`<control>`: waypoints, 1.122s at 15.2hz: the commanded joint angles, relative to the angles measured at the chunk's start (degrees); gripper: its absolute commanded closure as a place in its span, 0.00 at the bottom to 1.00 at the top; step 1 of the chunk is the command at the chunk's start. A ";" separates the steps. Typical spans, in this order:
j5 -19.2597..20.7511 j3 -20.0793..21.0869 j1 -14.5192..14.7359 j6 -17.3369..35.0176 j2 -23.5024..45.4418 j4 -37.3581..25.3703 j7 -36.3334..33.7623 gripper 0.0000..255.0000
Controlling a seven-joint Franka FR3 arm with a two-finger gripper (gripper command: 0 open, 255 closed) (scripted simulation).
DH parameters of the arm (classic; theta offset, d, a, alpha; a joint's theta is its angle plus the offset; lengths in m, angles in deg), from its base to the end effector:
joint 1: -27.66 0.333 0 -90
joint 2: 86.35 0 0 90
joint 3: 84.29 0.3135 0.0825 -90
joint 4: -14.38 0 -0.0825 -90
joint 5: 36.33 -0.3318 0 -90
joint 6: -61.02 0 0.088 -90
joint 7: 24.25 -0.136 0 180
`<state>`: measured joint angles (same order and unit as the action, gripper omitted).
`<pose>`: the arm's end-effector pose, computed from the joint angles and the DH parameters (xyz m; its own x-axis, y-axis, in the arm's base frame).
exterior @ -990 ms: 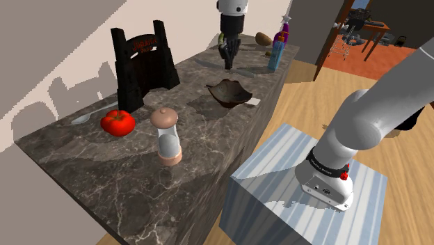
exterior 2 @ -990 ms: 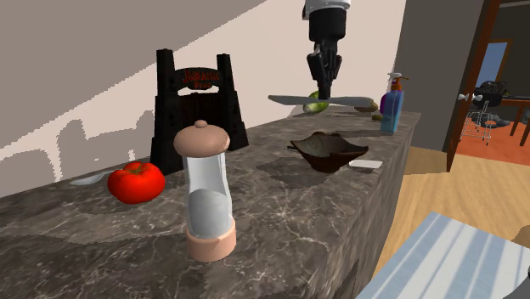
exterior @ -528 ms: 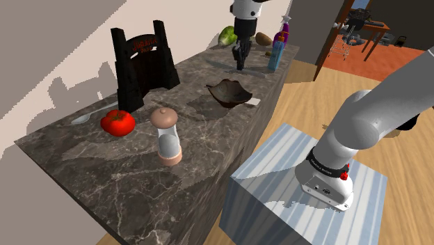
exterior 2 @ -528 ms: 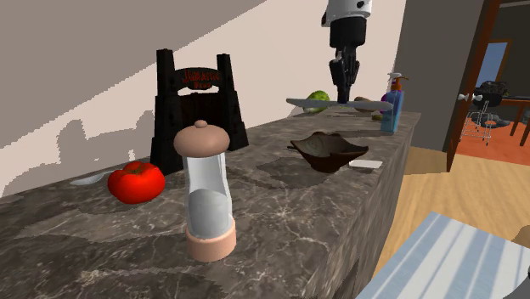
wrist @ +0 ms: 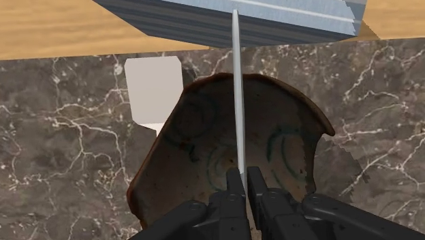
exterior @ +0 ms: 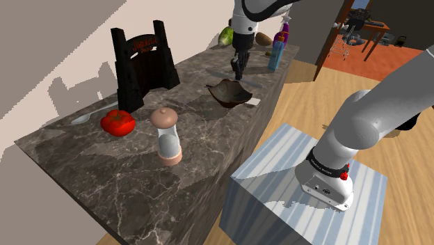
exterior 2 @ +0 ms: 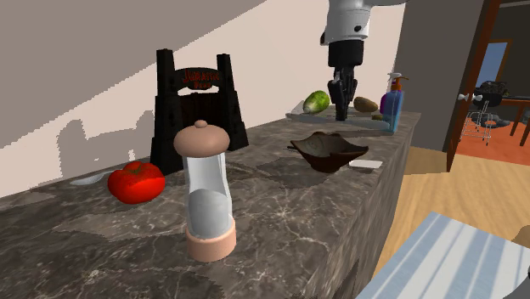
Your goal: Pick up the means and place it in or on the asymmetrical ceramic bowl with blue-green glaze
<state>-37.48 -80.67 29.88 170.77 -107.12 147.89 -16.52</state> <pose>0.3824 0.0424 0.4625 0.9734 0.2228 -0.0528 0.2229 -0.9748 -0.0032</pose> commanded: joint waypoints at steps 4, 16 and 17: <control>0.03 0.01 -0.03 3.98 1.02 2.93 0.05 1.00; 0.03 0.04 -0.03 5.33 1.45 3.85 0.04 0.00; 0.03 0.04 -0.03 5.33 1.45 3.85 0.04 0.00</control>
<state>-37.45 -80.62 29.85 176.10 -105.67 151.74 -16.49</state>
